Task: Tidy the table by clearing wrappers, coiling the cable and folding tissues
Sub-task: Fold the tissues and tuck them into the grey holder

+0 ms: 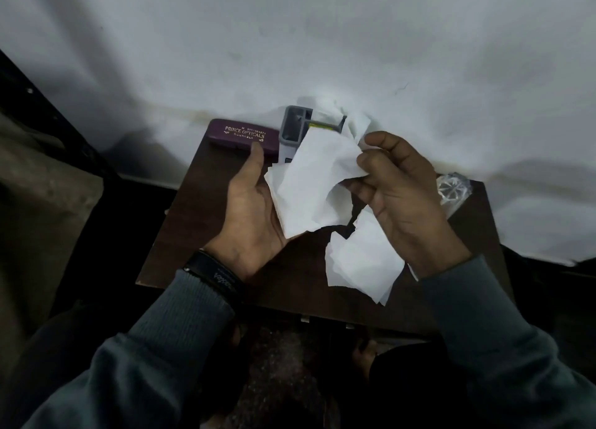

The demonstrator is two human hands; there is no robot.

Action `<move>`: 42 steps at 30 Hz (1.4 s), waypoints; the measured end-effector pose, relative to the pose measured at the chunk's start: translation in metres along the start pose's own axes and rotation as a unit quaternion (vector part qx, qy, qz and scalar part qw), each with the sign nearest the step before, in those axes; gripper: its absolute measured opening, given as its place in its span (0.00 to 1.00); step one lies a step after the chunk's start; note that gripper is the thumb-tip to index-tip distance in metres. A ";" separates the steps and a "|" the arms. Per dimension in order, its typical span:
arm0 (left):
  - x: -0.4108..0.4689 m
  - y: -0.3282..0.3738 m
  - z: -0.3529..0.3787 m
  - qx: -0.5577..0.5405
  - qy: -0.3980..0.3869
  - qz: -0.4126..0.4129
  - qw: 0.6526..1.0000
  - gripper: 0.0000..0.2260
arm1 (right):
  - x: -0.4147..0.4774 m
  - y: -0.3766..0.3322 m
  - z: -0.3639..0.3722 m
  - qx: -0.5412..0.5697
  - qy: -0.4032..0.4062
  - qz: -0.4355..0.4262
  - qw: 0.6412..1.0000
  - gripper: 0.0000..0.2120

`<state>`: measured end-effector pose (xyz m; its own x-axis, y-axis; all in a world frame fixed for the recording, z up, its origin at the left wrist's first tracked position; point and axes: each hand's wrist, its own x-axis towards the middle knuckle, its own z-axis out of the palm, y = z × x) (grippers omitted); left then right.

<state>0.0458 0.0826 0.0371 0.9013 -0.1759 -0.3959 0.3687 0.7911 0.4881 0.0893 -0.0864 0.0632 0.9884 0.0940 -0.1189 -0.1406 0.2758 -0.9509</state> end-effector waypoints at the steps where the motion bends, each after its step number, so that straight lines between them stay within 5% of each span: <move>1: 0.000 0.000 -0.001 -0.013 -0.006 0.001 1.000 0.34 | -0.001 0.001 0.002 0.043 0.014 0.011 0.999 0.10; 5: 0.001 -0.001 -0.002 -0.025 -0.019 0.020 0.999 0.32 | -0.002 0.004 0.003 0.123 0.040 0.028 0.991 0.09; 13: 0.001 -0.001 0.006 0.014 -0.029 0.059 0.998 0.31 | -0.009 0.017 0.011 -0.023 0.089 0.020 0.996 0.12; 17: 0.005 -0.009 0.003 0.063 0.042 0.100 0.992 0.22 | -0.012 0.019 0.013 -0.004 0.087 0.039 0.995 0.10; 22: 0.009 -0.010 -0.004 0.125 0.102 0.139 0.977 0.16 | -0.003 0.025 0.000 -0.178 0.094 0.064 0.978 0.12; 28: 0.001 -0.004 -0.003 0.252 0.029 0.108 0.961 0.14 | 0.002 0.007 -0.011 -0.074 -0.120 0.192 0.971 0.16; 34: 0.003 0.004 -0.007 0.314 0.070 0.093 0.942 0.16 | 0.009 0.012 -0.020 -0.110 -0.053 0.132 0.984 0.12; 42: 0.006 0.003 -0.006 0.272 0.055 0.076 0.958 0.14 | 0.007 0.009 -0.022 -0.205 -0.124 0.103 0.965 0.11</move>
<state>0.0502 0.0874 0.0310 0.9354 0.0035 -0.3537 0.3267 0.3743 0.8678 0.0960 -0.1039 0.0473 0.8907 0.3473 -0.2933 -0.2475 -0.1706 -0.9537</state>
